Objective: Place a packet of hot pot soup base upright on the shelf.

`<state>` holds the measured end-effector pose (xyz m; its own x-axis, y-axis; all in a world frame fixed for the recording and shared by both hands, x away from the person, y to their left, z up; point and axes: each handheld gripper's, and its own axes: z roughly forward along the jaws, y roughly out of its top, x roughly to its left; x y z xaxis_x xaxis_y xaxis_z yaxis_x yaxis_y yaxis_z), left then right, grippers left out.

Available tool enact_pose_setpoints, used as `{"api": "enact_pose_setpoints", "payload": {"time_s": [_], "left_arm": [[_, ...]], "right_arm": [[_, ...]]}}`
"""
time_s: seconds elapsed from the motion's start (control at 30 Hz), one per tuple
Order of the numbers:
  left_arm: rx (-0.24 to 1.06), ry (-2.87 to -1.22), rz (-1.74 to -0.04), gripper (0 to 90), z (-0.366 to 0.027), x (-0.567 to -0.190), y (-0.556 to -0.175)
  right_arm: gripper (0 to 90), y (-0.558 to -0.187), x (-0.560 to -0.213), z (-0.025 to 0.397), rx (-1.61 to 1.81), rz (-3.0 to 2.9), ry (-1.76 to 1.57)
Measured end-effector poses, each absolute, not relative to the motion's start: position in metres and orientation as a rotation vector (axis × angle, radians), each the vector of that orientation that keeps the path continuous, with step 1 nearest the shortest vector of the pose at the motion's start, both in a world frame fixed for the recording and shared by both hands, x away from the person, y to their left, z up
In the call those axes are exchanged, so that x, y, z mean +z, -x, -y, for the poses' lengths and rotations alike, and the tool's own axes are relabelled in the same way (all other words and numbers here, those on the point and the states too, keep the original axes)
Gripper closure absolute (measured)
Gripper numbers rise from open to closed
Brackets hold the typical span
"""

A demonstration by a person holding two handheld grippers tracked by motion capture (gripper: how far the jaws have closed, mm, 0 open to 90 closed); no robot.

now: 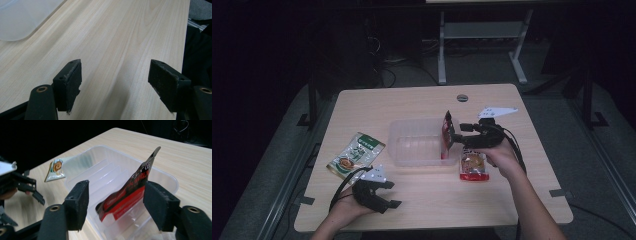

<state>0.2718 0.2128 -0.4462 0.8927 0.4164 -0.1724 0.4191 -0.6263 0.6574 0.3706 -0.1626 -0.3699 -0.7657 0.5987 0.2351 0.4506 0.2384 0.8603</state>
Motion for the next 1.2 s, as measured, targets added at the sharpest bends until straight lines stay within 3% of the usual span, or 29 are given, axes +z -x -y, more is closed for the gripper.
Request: {"api": "enact_pose_setpoints", "payload": {"time_s": [0.47, 0.57, 0.83, 1.2], "left_arm": [[-0.001, -2.307, -0.609, 26.7, -0.215, -0.446, -0.272], [0.001, -2.309, -0.611, 26.7, -0.215, -0.446, -0.272], [-0.002, -2.316, -0.614, 26.7, -0.214, -0.446, -0.272], [0.006, -2.325, -0.604, 26.8, -0.214, -0.446, -0.271]], "right_arm": [[33.5, -0.338, -0.38, 0.194, 1.401, -2.408, -1.005], [41.6, -0.336, -0.39, 0.201, 1.365, -2.425, -1.019], [89.6, -0.35, -0.416, 0.212, 1.26, -2.447, -1.065], [89.9, -0.37, -0.443, 0.205, 1.159, -2.48, -1.099]]}}
